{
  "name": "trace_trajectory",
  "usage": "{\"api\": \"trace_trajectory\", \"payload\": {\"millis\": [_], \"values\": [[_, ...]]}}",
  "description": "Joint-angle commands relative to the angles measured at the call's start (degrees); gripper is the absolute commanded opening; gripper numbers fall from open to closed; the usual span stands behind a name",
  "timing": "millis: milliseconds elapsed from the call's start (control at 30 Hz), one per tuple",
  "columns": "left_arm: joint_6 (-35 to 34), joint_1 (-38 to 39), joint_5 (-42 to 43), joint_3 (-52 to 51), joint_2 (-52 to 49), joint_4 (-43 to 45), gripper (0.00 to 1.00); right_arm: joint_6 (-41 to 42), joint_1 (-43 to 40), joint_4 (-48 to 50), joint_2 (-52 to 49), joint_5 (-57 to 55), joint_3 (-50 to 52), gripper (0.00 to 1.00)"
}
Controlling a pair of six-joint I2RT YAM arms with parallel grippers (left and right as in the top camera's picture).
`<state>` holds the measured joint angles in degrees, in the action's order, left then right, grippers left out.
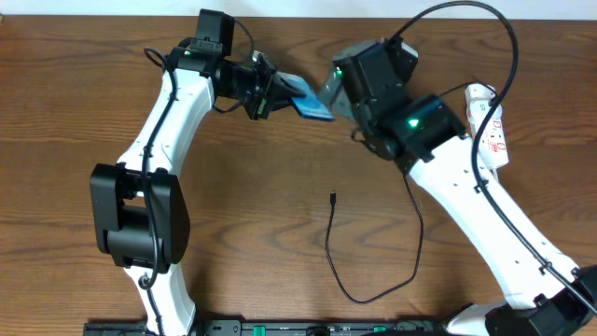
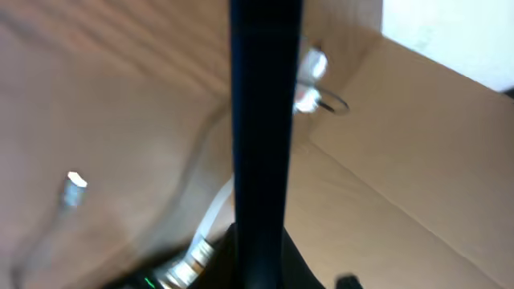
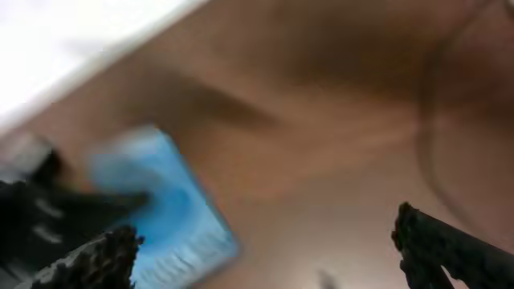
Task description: Plug charger to phone and switch on socket
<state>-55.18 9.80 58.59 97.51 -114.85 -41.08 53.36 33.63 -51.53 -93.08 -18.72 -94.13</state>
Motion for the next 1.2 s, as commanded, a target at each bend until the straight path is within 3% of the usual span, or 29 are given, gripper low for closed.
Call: {"api": "trace_trajectory", "payload": {"millis": [0, 100, 233, 400, 467, 533, 600, 833, 1167], "values": [[11.04, -0.15, -14.1, 0.26, 1.81, 0.2, 0.07, -11.26, -0.09, -8.44, 1.31, 3.98, -0.39, 0.99], [12.55, -0.39, -23.71, 0.26, 1.81, -1.14, 0.07, -11.23, 0.68, -12.24, 1.31, 4.42, 2.36, 0.99], [12.57, -0.7, -34.67, 0.26, 1.81, -4.68, 0.07, -11.28, 1.31, -9.81, 1.16, 8.04, 10.12, 0.96], [15.56, -0.7, -35.1, 0.26, 1.81, -5.35, 0.07, -14.71, 1.31, -0.52, 1.03, 19.02, 21.14, 0.75], [15.78, -0.7, -35.1, 0.26, 1.81, -5.38, 0.07, -14.69, 1.42, 1.64, 1.03, 19.98, 23.69, 0.71], [15.76, -0.7, -35.1, 0.26, 1.81, -5.35, 0.07, -14.29, 1.42, 4.02, 1.01, 20.0, 26.69, 0.56], [15.76, -0.68, -35.1, 0.26, 1.81, -5.35, 0.07, -12.96, 1.42, 5.29, 0.79, 20.0, 28.65, 0.51], [15.76, -0.68, -35.1, 0.26, 1.81, -5.38, 0.07, -11.63, 1.42, 10.69, -4.79, 25.31, 31.74, 0.45], [15.76, -0.68, -35.1, 0.26, 1.81, -5.6, 0.07, -11.19, 1.31, 11.02, -13.38, 27.08, 31.76, 0.35]]}}
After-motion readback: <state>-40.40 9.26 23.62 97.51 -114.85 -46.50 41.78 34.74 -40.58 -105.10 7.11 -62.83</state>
